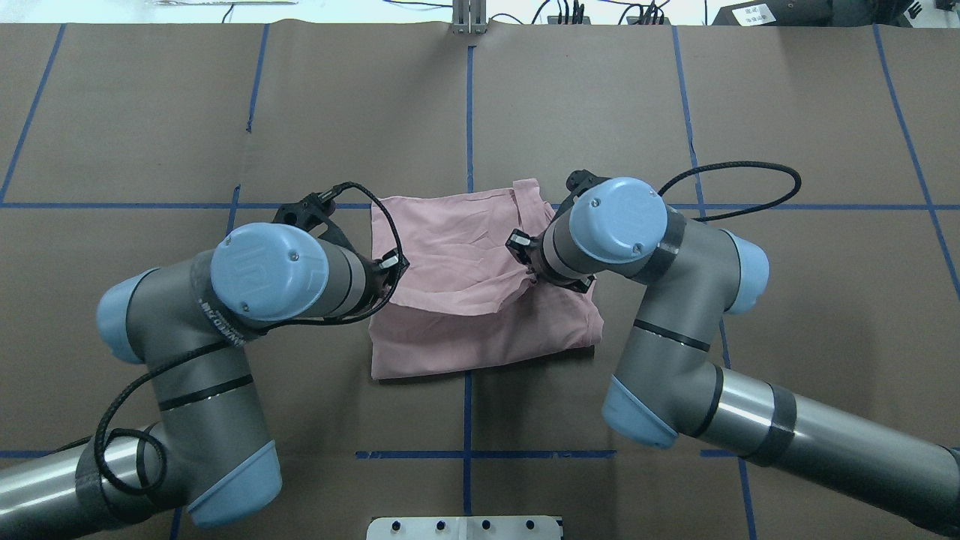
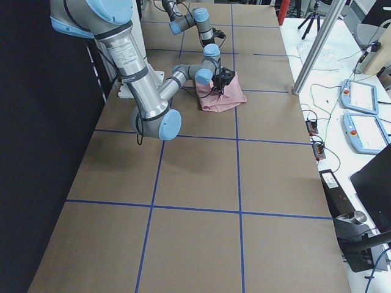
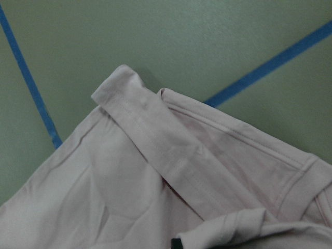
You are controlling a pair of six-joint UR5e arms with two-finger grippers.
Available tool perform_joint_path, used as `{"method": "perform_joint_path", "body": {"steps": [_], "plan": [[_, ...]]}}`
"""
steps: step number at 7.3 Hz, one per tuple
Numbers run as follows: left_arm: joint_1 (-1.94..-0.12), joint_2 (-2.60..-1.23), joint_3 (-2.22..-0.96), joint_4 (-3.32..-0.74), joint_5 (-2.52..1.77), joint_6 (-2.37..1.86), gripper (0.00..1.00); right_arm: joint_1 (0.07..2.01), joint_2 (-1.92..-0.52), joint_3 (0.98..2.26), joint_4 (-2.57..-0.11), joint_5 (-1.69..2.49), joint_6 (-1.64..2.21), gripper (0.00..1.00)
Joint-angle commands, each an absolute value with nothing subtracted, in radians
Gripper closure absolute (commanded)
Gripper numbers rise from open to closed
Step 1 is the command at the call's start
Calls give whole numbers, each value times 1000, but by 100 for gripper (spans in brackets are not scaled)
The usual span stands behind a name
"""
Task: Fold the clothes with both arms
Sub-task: 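Lay the folded edge onto the far edge with both grippers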
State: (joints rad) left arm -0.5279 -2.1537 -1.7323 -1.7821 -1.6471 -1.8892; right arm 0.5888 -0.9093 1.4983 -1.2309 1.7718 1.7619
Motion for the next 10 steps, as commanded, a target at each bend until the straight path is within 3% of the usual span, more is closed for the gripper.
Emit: {"method": "perform_joint_path", "body": {"steps": [1,3,7,10], "plan": [[-613,-2195,-1585,-1879,-1649,-1840,99,664,-795,1248,-1074,1772,1753,100],[-665,-2218,-1495,-1948,-1651,-1783,97,704,-717,1143,-1028,1773,1753,100],[-687,-2269,-1431,-1968,-1652,-1770,93,722,-677,1120,-1028,1776,1747,100],[-725,-2367,-1234,-2051,-1652,-1764,92,758,-617,993,-1026,1773,1710,100]]}}
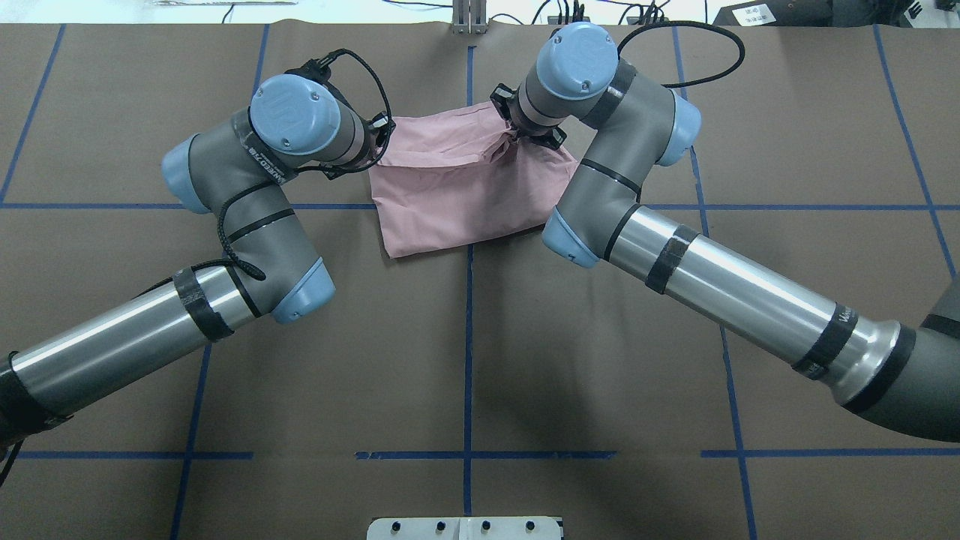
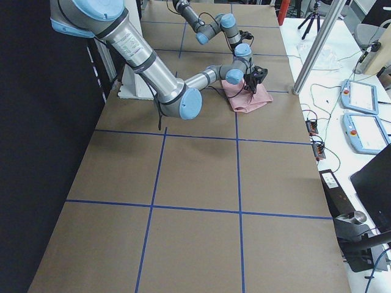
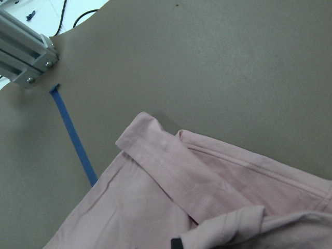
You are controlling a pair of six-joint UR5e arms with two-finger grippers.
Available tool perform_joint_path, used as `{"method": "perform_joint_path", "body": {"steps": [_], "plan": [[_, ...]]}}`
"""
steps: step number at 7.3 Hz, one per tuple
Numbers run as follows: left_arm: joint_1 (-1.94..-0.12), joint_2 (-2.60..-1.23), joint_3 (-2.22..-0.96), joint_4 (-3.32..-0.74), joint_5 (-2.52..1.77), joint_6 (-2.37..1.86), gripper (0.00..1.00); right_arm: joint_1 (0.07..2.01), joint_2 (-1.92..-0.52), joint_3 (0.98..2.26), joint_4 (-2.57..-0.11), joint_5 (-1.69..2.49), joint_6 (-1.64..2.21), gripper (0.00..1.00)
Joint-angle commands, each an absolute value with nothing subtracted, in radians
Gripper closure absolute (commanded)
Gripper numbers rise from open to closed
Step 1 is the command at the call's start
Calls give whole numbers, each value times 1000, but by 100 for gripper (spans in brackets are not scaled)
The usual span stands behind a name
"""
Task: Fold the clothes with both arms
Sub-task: 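Lay the folded edge onto the far edge with both grippers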
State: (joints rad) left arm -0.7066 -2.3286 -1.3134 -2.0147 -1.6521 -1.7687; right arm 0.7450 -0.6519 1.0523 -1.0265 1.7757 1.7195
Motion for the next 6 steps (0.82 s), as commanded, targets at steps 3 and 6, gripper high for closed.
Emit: {"method": "perform_joint_path", "body": {"steps": [3,6], "plan": [[-782,-2410,-1129,-2152,-1644,-1683,0,785,-546,851,-922,1686,1657,0],[-805,-2408,-1132,-2151,-1652,-1667,0,804,-538,850,-922,1667,1648,0]]}}
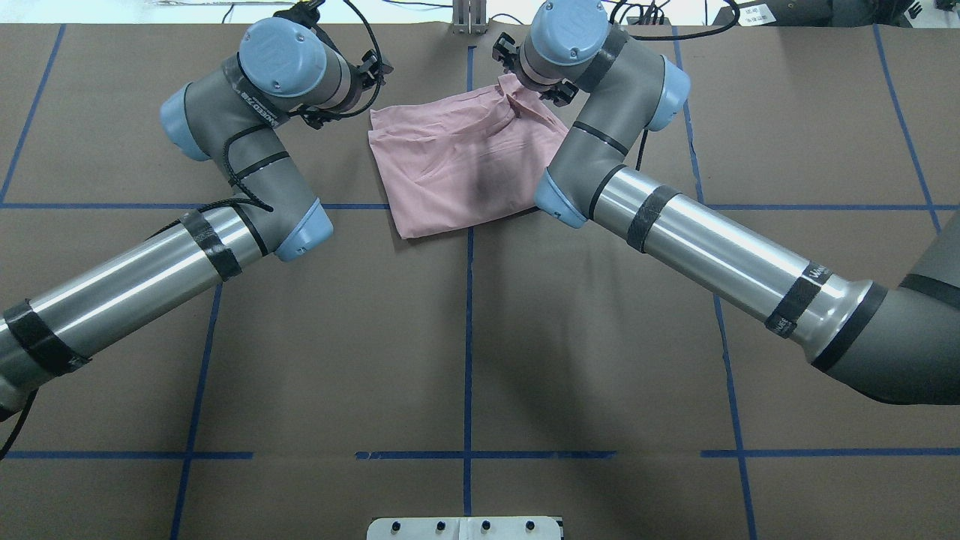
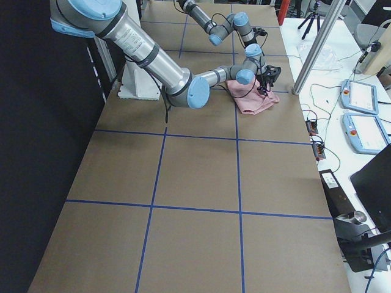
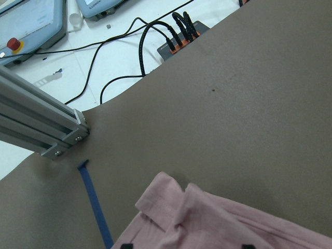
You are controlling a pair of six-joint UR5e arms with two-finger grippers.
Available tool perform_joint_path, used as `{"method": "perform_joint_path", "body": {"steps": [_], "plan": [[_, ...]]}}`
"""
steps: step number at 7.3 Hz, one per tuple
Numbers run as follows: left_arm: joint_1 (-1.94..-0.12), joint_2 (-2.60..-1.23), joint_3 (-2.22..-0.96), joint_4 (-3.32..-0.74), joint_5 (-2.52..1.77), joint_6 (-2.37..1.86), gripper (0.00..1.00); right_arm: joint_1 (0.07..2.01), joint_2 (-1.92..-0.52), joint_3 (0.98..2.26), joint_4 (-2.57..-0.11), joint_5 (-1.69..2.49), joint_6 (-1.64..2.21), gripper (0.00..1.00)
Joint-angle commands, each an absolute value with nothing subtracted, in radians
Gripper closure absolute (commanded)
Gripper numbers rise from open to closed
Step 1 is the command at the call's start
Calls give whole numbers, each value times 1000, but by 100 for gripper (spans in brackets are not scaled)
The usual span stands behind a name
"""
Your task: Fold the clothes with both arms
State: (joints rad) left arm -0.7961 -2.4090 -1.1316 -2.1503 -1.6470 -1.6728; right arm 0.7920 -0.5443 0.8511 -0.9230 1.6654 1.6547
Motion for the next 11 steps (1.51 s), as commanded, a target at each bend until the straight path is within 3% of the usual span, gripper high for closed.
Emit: {"method": "perform_joint_path", "body": {"steps": [1,2,4,7,8,11], "plan": [[-808,-2401,-1143,-2146,-1687,-1664,0,821,-540,859,-926,1680,1588,0],[-810,-2338,-1228,-2138,-1768,-1636,0,850,-582,921,-939,1745,1524,0],[-822,-2118,-1597,-2000,-1798,-1478,0,880,-815,1273,-1164,1776,1241,0],[-879,-1915,-1875,-1822,-1850,-1236,0,1038,-1186,1705,-1440,1955,767,0],[-940,-1826,-1935,-1822,-1938,-1118,0,1122,-1313,1771,-1440,2061,635,0],[-1217,-1590,-1990,-1822,-2116,-538,0,1427,-1565,1775,-1450,2362,139,0]]}}
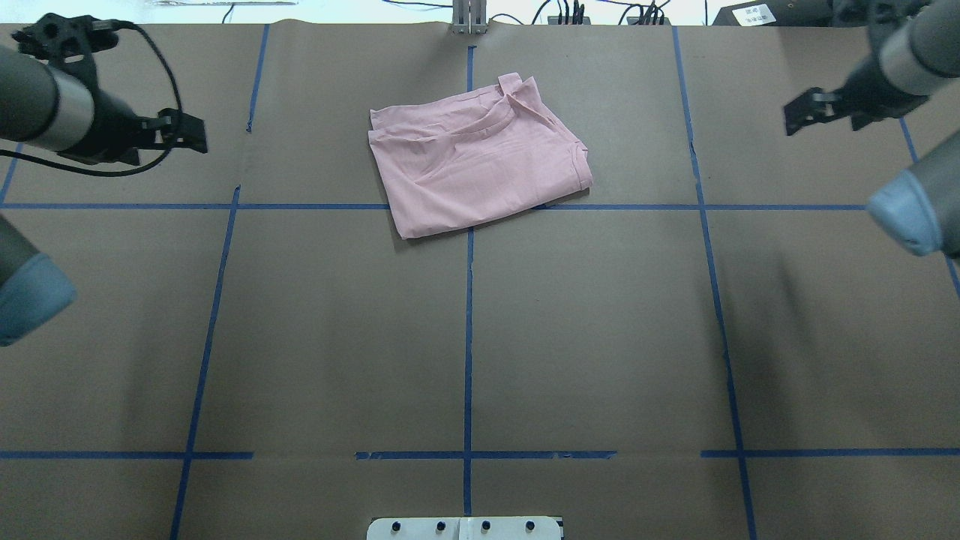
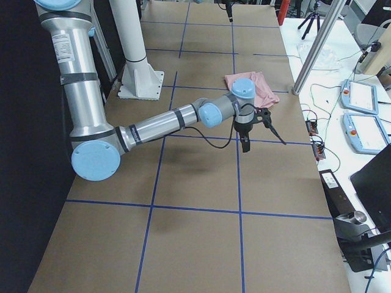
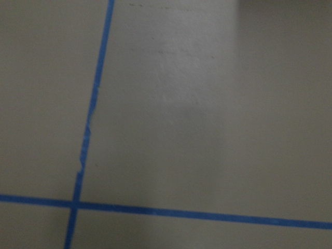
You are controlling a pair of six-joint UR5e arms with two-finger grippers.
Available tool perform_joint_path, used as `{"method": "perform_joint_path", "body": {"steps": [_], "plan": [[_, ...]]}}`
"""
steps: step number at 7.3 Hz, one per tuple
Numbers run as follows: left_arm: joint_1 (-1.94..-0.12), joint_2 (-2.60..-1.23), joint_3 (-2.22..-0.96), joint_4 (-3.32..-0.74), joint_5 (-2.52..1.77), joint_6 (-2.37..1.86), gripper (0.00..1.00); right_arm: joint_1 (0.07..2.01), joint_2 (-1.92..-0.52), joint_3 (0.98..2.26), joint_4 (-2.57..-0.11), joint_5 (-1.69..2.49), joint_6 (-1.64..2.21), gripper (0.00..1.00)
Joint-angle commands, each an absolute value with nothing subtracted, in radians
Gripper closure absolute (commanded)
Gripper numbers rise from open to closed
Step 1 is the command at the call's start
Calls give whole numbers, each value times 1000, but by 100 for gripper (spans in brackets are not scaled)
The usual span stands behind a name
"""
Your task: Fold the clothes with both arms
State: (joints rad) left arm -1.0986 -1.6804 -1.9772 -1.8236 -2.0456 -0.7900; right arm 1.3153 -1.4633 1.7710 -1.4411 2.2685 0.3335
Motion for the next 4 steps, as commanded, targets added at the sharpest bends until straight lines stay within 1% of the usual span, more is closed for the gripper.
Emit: {"method": "perform_joint_path", "body": {"steps": [1,2,3,4], "plan": [[-1317,-1513,-1982,-1819,-2156,-286,0,1474,-1624,1776,-1453,2400,52,0],[-1381,-1488,-1970,-1772,-2184,-80,0,1505,-1669,1787,-1451,2413,40,0],[-1455,-1476,-1971,-1699,-2271,-86,0,1529,-1701,1795,-1436,2414,54,0],[-1460,-1479,-1907,-1706,-2337,-209,0,1529,-1710,1784,-1443,2396,51,0]]}}
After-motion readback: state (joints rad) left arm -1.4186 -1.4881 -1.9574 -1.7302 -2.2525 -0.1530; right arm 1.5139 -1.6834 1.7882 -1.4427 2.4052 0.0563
